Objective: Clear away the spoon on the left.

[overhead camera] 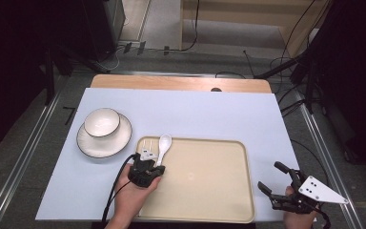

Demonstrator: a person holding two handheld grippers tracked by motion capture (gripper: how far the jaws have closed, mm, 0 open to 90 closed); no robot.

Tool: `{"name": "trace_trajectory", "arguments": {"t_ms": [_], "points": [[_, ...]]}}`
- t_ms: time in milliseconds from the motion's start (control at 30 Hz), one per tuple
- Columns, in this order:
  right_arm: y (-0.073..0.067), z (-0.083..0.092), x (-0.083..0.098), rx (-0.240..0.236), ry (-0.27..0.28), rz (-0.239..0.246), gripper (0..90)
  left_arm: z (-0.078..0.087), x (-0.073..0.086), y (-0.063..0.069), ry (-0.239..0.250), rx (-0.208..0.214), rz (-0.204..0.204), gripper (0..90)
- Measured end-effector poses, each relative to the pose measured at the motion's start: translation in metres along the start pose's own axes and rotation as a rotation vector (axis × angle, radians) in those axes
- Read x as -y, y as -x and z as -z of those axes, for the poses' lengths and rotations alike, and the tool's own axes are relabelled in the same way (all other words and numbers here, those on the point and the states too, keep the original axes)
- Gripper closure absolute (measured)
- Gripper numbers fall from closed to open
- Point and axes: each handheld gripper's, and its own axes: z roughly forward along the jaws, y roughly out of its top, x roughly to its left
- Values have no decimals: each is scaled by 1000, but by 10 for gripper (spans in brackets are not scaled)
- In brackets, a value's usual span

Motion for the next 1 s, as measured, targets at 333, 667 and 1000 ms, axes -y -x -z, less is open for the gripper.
{"name": "trace_trajectory", "arguments": {"t_ms": [333,667,1000], "points": [[1,2,0,8,3,2,129,19,-4,-9,137,57,10,661],[0,0,0,6,-5,1,130,42,-13,-31,222,117,82,122],[2,2,0,15,-2,2,129,71,-15,-51,287,57,52,0]]}}
